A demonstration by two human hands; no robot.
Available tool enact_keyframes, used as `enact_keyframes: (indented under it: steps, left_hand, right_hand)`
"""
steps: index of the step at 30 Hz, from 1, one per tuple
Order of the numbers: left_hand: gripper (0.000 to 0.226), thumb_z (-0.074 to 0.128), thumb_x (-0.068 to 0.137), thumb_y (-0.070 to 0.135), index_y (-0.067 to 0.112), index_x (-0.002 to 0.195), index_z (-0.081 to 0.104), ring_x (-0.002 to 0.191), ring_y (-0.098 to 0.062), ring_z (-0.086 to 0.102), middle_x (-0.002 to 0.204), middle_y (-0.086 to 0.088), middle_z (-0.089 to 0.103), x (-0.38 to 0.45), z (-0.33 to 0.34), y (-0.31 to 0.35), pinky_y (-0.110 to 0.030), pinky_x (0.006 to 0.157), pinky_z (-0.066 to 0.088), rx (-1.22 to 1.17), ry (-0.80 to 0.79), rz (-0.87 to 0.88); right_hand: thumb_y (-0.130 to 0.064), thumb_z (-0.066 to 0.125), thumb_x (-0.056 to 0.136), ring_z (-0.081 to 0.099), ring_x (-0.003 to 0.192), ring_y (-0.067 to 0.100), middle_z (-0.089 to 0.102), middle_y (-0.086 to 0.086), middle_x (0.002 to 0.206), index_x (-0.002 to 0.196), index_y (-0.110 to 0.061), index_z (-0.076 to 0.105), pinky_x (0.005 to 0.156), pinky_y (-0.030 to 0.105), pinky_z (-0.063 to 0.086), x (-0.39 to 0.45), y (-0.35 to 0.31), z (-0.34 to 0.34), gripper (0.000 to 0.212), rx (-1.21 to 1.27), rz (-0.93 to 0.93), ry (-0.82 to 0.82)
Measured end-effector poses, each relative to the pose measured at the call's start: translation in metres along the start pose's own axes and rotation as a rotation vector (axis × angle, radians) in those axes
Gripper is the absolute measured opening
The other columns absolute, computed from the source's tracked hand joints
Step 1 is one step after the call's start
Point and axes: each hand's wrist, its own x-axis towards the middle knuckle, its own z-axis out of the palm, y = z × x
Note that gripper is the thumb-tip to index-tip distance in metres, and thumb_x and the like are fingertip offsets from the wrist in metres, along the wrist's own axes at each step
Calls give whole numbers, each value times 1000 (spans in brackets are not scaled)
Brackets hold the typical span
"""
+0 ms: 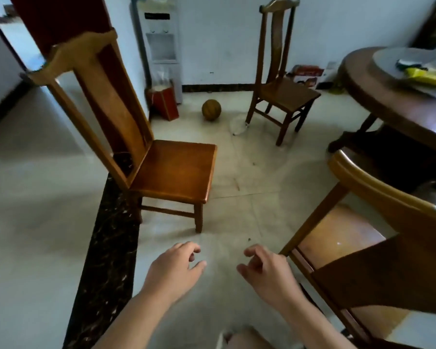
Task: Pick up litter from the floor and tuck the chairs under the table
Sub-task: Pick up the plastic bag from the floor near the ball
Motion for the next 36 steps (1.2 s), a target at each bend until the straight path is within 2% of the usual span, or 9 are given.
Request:
enact_keyframes:
  steps: [3, 6, 10, 14, 19, 25, 29, 36]
  left_hand:
    - [36, 57, 86, 43, 34, 120, 51, 86, -1, 53, 108, 14, 56, 72, 0, 9, -17, 73, 48, 17, -31, 52]
    - [35, 57, 86, 42, 33, 119, 51, 91, -5, 55, 113, 11, 56, 155, -4, 20, -23, 76, 52, 29, -43, 83]
    - [33, 59, 86, 38, 32, 118, 52, 95, -8, 57, 115, 11, 56, 250, -21, 38, -26, 77, 53, 52, -95, 116]
    - [30, 57, 86, 43, 35, 114, 53, 90, -6, 55, 112, 13, 56, 330, -36, 61, -20, 65, 45, 109, -96, 170]
    - [29, 57, 84, 44, 35, 112, 55, 88, -8, 55, 107, 12, 56, 417, -33, 91, -24, 72, 47, 149, -195, 244]
    - [29, 60, 84, 43, 31, 110, 57, 95, -9, 56, 107, 9, 60, 538, -15, 122, -28, 81, 48, 203, -354, 366]
    - [30, 61, 84, 40, 27, 112, 57, 94, -10, 55, 107, 7, 59, 622, -16, 142, -28, 82, 48, 229, -432, 436]
    - [30, 61, 84, 39, 27, 111, 58, 91, -12, 57, 104, 6, 60, 736, -27, 172, -30, 81, 49, 221, -450, 513]
  right_hand:
    - [-38, 64, 83, 58, 78, 9, 61, -8, 87, 112, -27, 54, 67, 21, 49, 60, -6, -11, 32, 23, 39, 68]
    - [-40, 62, 83, 55, 75, 6, 60, -11, 87, 114, -28, 54, 59, 16, 40, 135, -13, -31, 34, 11, 17, 151]
    - [-42, 61, 82, 61, 80, 12, 66, -7, 91, 112, -26, 55, 67, 23, 47, 221, -28, -68, 35, -29, -17, 203]
    - [-43, 62, 80, 61, 83, 16, 68, -5, 88, 107, -24, 56, 70, 25, 46, 281, -32, -99, 34, 1, 11, 263]
    - [-39, 64, 78, 61, 83, 17, 68, -5, 85, 103, -24, 57, 72, 28, 49, 322, -15, -129, 30, 124, 131, 327]
    - [-34, 67, 79, 62, 76, 14, 66, -3, 77, 101, -20, 60, 73, 35, 52, 372, 22, -173, 27, 255, 360, 506]
    - [-32, 68, 80, 61, 74, 11, 66, -4, 77, 102, -18, 62, 71, 34, 54, 420, 31, -203, 26, 288, 488, 623]
    - [-31, 68, 79, 61, 71, 15, 65, -3, 73, 99, -17, 62, 69, 35, 52, 530, 21, -232, 24, 302, 546, 612]
